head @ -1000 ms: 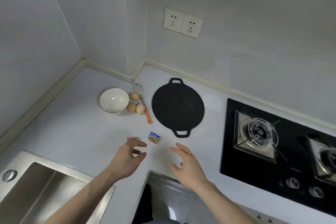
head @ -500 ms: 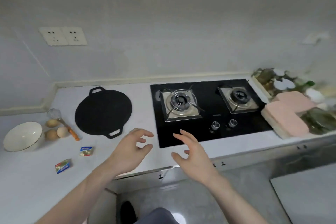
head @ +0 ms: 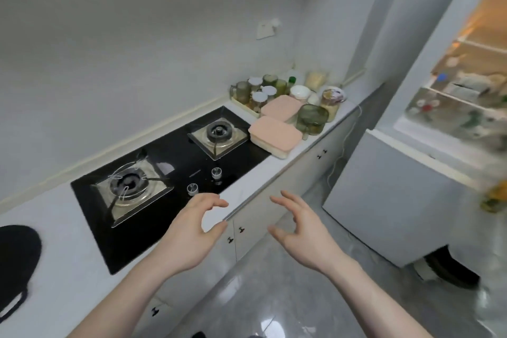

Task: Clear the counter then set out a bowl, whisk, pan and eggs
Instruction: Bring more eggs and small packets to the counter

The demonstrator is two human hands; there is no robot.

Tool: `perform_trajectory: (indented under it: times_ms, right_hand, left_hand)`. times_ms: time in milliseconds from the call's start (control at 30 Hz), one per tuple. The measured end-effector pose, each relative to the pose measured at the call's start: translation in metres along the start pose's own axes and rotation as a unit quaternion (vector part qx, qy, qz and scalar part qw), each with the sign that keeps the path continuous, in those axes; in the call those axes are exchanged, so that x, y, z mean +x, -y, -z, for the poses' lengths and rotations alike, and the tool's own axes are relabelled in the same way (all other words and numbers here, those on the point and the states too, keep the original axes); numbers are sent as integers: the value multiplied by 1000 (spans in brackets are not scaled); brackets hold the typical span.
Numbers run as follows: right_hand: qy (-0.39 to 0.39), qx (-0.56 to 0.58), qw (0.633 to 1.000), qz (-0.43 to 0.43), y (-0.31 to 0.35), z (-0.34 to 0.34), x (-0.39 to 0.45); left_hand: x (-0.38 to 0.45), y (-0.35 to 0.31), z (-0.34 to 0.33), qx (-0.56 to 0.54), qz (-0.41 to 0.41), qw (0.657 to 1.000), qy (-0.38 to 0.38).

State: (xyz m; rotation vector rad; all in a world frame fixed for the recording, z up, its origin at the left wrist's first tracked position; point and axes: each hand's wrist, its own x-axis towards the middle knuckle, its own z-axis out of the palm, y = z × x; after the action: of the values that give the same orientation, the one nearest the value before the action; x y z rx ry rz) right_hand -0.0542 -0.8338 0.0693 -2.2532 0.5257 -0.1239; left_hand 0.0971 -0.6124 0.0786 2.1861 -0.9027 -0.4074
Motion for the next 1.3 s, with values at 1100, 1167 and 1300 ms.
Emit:
perform_trajectory:
  times_ms: [1100, 1167, 1300]
  right_hand:
    - [-237, -29, 888, -392, -208, 227, -140]
    - [-202, -32, 895, -395, -230, 238, -131]
    - [-121, -54, 904, -407, -257, 246, -117]
  left_hand:
    - [194, -264, -236, 56, -345, 893, 285]
    - [198, -269, -248, 54, -336, 899, 275]
    - [199, -262, -262, 47, -316, 909, 269]
